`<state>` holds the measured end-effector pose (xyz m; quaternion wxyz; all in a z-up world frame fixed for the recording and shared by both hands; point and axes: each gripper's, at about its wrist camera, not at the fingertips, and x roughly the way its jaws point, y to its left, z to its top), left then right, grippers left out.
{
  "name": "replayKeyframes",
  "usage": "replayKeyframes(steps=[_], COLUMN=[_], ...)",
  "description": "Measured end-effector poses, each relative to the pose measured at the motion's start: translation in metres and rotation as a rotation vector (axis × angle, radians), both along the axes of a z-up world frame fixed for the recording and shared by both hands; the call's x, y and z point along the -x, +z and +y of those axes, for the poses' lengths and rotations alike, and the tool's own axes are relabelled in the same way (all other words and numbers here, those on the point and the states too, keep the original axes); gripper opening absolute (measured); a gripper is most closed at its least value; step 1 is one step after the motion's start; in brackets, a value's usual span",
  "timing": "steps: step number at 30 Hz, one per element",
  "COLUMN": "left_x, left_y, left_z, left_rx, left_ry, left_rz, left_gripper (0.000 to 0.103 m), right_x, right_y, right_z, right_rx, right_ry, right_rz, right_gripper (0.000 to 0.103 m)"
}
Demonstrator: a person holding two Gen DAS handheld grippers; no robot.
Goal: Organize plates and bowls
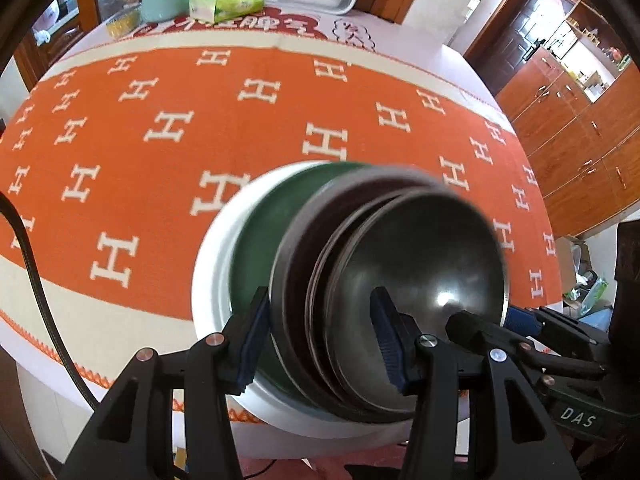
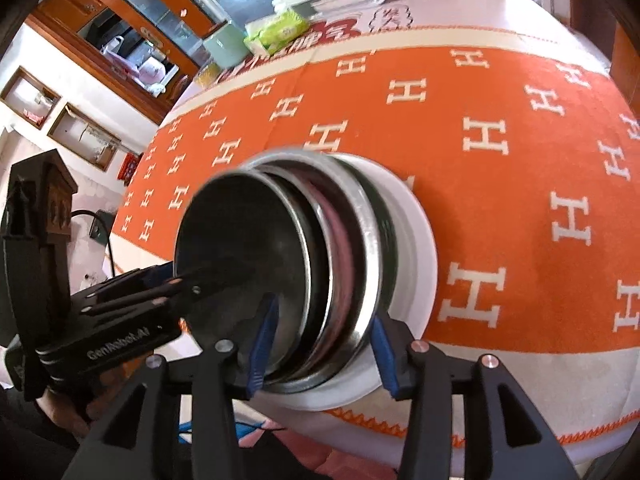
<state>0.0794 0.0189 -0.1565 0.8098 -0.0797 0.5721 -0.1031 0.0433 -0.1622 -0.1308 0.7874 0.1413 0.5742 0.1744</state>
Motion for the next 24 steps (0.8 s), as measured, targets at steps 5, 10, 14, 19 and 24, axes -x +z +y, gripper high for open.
replayKeyframes(steps=[5, 10, 14, 19, 24], left_x=[-0.003, 0.0, 0.005, 0.018, 0.038], left_y=[0.011, 0.024, 0.036, 0.056, 0.083], left_z=[0.005, 0.014, 0.023, 0.038, 0.049], left_rx=[-0.022, -0.034, -0.025, -0.037, -0.116], left_ry=[-0.024, -0.043, -0.068, -0.077, -0.104], left_rz=[-0.027, -0.053, -0.069, -0.111, -0.176], left_gripper=[0.049, 0.051, 0.058, 0.068, 0.069], right_x=[0.003, 0.01, 0.02, 0.039, 0.059], right_y=[0.012, 0.024, 0.032, 0.047, 0.061], right_z=[-0.002, 0.002, 0.008, 0.017, 0.028], right_rx=[-0.011, 0.012, 0.044, 0.071, 0.103], right_ry=[-0.047, -0.096, -0.146, -0.195, -0.235], right_rz=[-0.064, -0.122, -0.145, -0.183, -0.189], right_gripper=[0.062, 0.069, 0.07, 0.08, 0.085])
